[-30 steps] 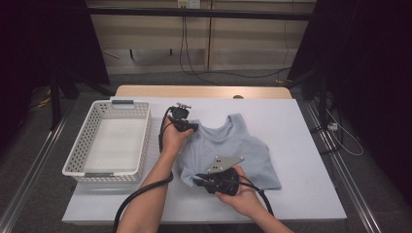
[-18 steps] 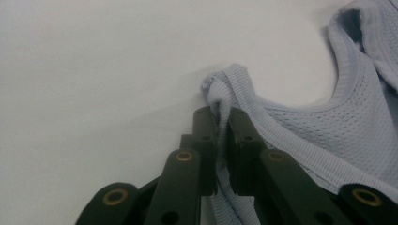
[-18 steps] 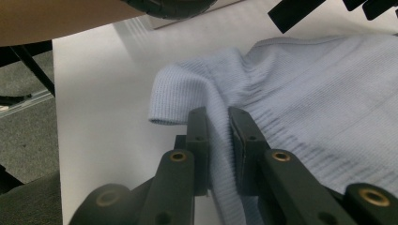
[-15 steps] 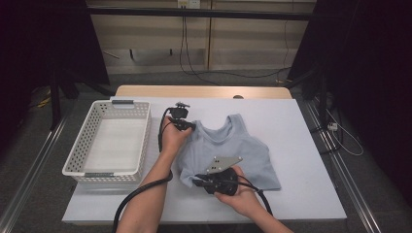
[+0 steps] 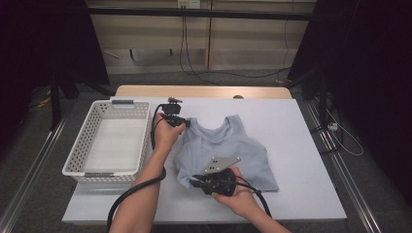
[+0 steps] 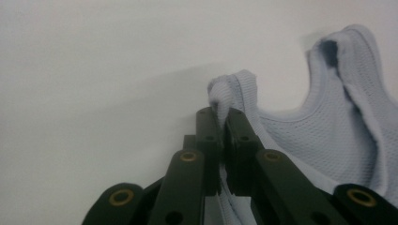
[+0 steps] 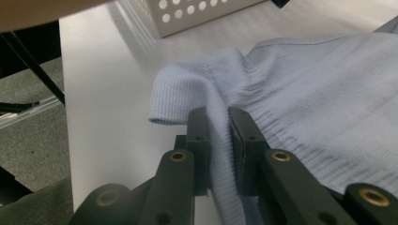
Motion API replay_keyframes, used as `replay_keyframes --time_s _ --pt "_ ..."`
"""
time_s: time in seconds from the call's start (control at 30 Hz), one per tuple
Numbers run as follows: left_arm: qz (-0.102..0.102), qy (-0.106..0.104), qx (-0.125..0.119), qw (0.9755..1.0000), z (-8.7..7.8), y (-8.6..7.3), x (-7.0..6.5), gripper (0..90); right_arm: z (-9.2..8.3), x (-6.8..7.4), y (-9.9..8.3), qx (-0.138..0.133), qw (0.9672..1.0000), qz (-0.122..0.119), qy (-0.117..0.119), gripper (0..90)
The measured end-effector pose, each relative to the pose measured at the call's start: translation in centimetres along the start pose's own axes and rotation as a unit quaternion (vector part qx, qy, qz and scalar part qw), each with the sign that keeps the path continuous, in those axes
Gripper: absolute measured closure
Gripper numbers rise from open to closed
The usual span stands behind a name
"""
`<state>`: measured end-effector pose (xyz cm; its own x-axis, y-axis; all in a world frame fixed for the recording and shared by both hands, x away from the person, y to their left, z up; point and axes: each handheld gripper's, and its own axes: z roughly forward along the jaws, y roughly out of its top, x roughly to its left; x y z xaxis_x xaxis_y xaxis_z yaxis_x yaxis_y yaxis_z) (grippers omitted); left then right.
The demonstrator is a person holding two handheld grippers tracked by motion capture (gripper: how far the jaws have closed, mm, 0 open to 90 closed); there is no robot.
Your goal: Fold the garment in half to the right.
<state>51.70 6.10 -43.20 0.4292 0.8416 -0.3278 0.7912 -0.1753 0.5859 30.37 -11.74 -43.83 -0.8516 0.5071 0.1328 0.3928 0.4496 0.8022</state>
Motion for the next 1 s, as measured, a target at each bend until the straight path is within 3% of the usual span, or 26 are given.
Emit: replay_keyframes --time_s 0.33,1.0 --pt "-0.013 0.000 -0.007 0.9999 -1.5 0.2 0.6 85.8 0.4 0.5 0.5 -0.003 0.9999 -0.015 0.004 80.1" --pt "-0.029 0.036 -0.013 0.9988 -3.5 0.2 2.1 85.9 1.5 1.2 1.6 -0.019 0.9991 -0.035 0.016 80.0"
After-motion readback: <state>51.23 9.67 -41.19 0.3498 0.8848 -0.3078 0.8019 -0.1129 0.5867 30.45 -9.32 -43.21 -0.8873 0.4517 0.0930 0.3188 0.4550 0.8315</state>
